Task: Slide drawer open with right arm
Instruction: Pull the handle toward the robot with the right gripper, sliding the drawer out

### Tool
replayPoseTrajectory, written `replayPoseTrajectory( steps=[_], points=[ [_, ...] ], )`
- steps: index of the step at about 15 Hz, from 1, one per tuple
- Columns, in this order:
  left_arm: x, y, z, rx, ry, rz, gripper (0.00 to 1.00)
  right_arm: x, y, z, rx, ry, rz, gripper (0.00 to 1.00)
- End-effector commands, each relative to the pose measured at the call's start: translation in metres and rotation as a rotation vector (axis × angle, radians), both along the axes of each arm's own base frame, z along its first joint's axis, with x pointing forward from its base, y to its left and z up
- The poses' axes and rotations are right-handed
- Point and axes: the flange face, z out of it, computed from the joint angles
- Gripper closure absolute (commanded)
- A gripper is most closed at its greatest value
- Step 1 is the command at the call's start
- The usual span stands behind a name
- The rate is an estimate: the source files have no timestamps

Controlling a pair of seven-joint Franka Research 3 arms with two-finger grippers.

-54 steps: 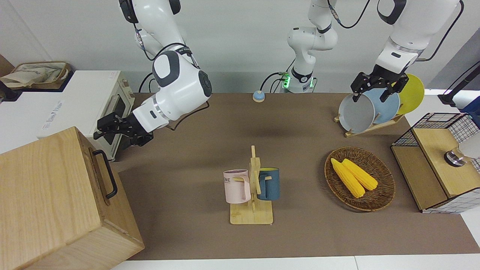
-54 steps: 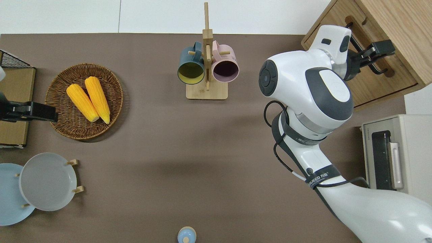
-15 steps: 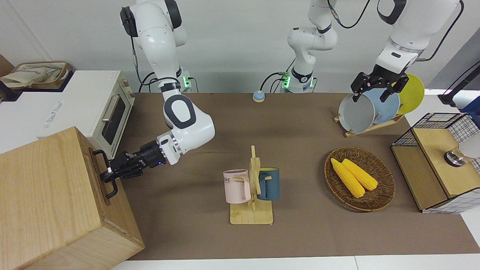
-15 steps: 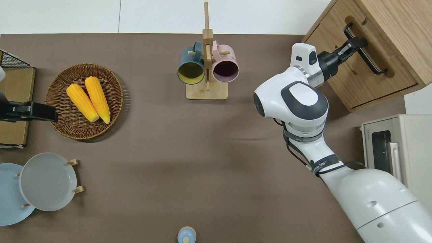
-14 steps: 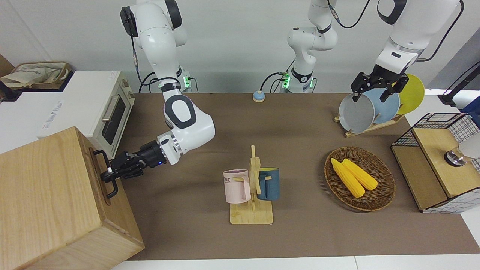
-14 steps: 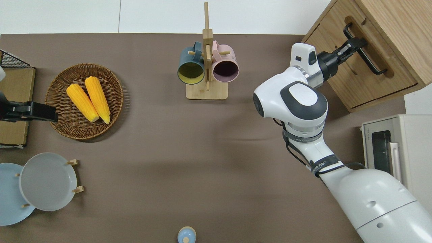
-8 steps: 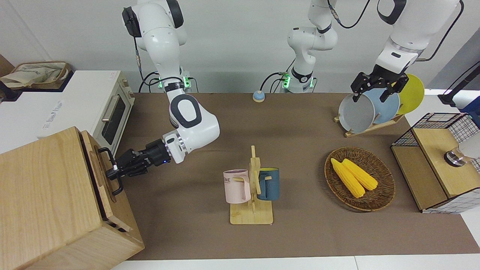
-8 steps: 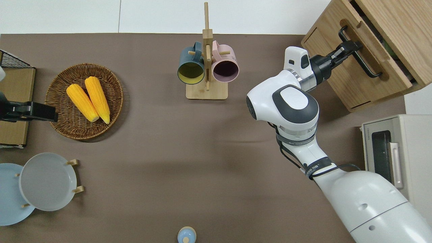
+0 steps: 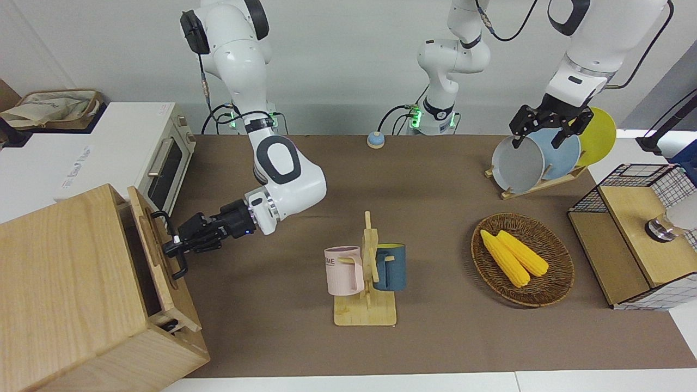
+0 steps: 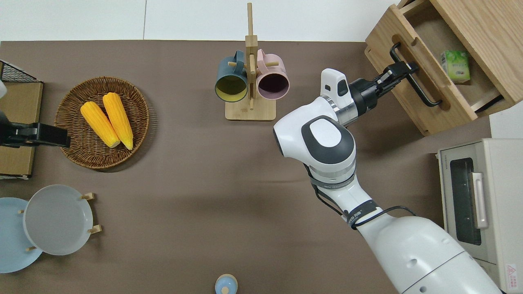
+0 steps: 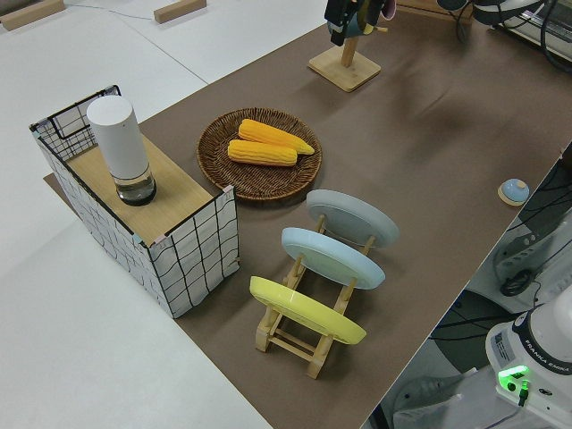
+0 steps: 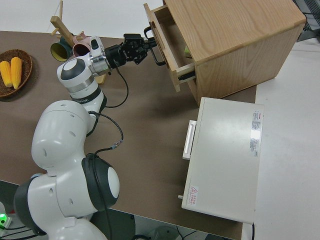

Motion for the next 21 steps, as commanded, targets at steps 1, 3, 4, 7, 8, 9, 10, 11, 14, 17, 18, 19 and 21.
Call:
replayPoseTrajectory(
  steps=[1, 3, 4, 7, 8, 9, 10, 11, 14, 17, 18, 19, 21],
  points=[
    [0.004, 0.000, 0.002, 0.016, -0.008, -0.008, 0.00, -0.020, 0.037, 0.008, -0.047, 0.041, -0.008, 0.971],
    [0.004, 0.000, 0.002, 0.014, -0.008, -0.008, 0.00, -0.029, 0.054, 0.009, -0.032, 0.042, -0.008, 0.973],
    [0.004, 0.000, 0.002, 0.016, -0.008, -0.008, 0.00, -0.033, 0.060, 0.011, -0.035, 0.040, -0.012, 0.973],
    [0.004, 0.000, 0.002, 0.014, -0.008, -0.008, 0.00, -0.046, 0.075, 0.012, -0.017, 0.045, -0.042, 0.971],
    [0.004, 0.000, 0.002, 0.016, -0.008, -0.008, 0.00, -0.053, 0.087, 0.014, -0.017, 0.044, -0.032, 0.973],
    [0.004, 0.000, 0.002, 0.016, -0.008, -0.008, 0.00, -0.057, 0.094, 0.015, -0.019, 0.043, -0.031, 0.973],
    [0.004, 0.000, 0.002, 0.014, -0.008, -0.008, 0.00, -0.060, 0.097, 0.016, -0.021, 0.041, -0.036, 0.973],
    [0.004, 0.000, 0.002, 0.016, -0.008, -0.008, 0.00, -0.067, 0.109, 0.018, -0.016, 0.041, -0.023, 0.973],
    [0.004, 0.000, 0.002, 0.016, -0.008, -0.008, 0.00, -0.077, 0.126, 0.021, -0.008, 0.039, -0.020, 0.973],
    [0.004, 0.000, 0.002, 0.016, -0.008, -0.008, 0.00, -0.087, 0.142, 0.027, -0.005, 0.045, -0.017, 0.973],
    [0.004, 0.000, 0.002, 0.016, -0.008, -0.008, 0.00, -0.091, 0.150, 0.030, 0.003, 0.049, -0.008, 0.973],
    [0.004, 0.000, 0.002, 0.014, -0.008, -0.008, 0.00, -0.092, 0.152, 0.032, 0.000, 0.054, -0.014, 0.971],
    [0.004, 0.000, 0.002, 0.016, -0.008, -0.008, 0.00, -0.093, 0.154, 0.035, 0.001, 0.052, -0.014, 0.971]
  ],
)
